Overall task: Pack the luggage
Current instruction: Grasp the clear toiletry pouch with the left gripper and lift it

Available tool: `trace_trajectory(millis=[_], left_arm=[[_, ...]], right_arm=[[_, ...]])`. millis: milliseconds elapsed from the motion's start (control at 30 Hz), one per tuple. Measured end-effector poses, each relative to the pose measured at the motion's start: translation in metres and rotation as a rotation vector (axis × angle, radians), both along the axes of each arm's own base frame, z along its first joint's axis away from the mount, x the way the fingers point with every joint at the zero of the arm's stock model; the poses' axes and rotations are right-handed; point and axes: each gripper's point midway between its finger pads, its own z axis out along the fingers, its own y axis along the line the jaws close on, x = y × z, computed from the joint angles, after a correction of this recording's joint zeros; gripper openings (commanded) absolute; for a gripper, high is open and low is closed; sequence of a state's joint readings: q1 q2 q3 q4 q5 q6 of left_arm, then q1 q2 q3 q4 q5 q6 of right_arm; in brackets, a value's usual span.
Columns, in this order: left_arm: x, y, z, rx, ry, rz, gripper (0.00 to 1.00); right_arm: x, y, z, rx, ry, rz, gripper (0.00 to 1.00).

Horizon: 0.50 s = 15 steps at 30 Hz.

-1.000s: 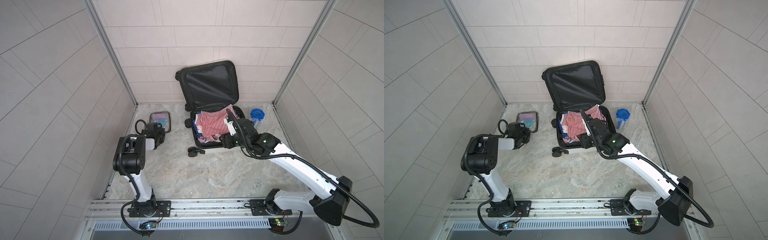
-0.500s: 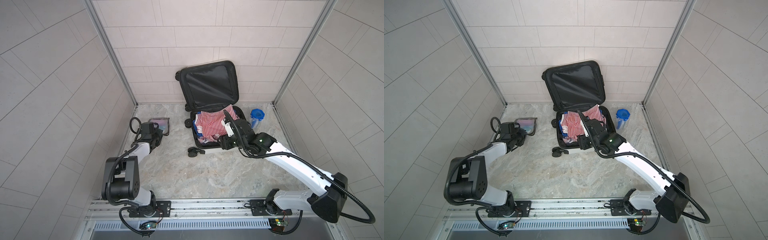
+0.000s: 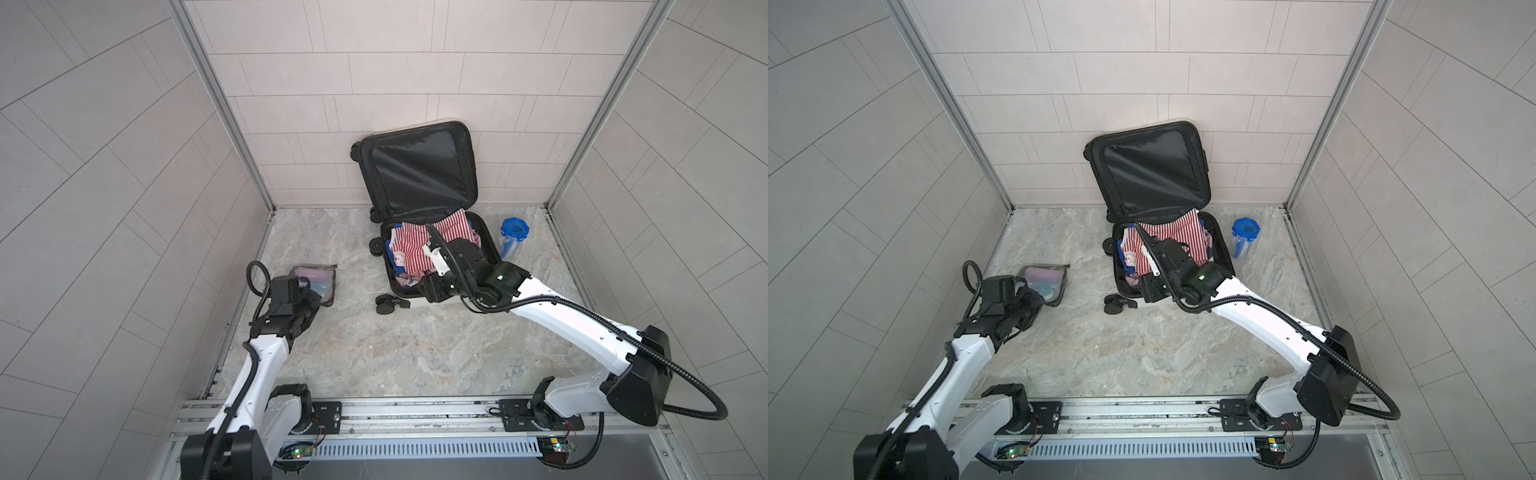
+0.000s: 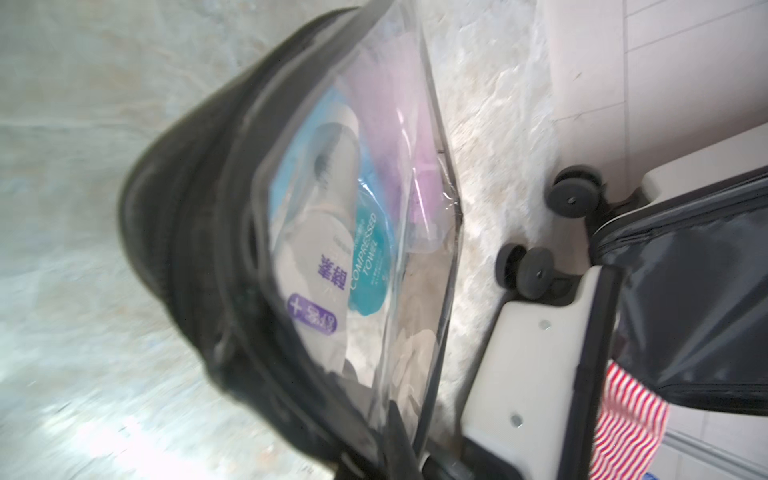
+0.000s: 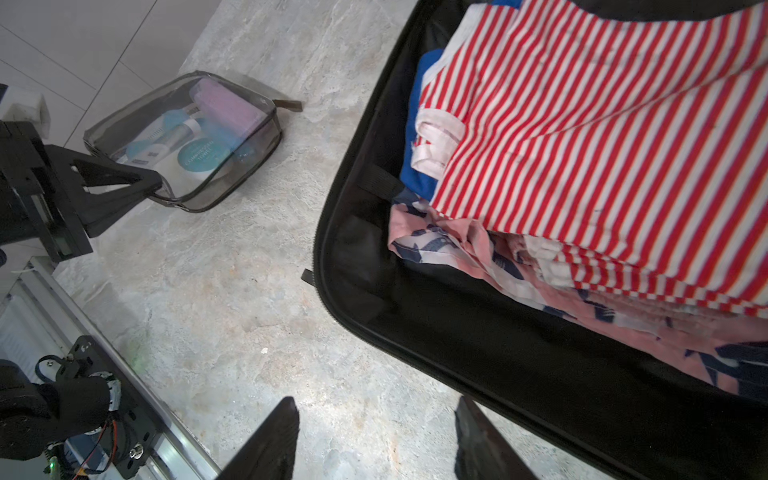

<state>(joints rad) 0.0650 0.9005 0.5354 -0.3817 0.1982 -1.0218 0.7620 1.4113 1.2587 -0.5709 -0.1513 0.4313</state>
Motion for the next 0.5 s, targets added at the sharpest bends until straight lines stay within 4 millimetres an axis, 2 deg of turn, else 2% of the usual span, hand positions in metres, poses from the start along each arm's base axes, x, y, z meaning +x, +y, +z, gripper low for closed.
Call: trace_trajectory(millis=[167, 267, 367, 500], left_arm=[[-0.024, -0.004, -0.005, 0.043, 0.062, -0.066, 0.0], [-0.034, -0.007, 0.0, 0.065, 0.092, -0.113, 0.0], [-0.035, -0.013, 0.022, 0.093, 0.091, -0.174, 0.0], [-0.03, -0.024, 0.066, 0.139, 0.037, -0.261, 0.0]], right_arm=[[-0.001, 0.03, -0.001, 0.024, 0.023, 0.059, 0.61], [0.001, 0.047, -0.002, 0.051, 0.043, 0.086, 0.6], [0.003, 0.056, -0.004, 0.065, 0.062, 0.099, 0.6], [0.005, 0.061, 0.001, 0.08, 0.063, 0.1, 0.6]])
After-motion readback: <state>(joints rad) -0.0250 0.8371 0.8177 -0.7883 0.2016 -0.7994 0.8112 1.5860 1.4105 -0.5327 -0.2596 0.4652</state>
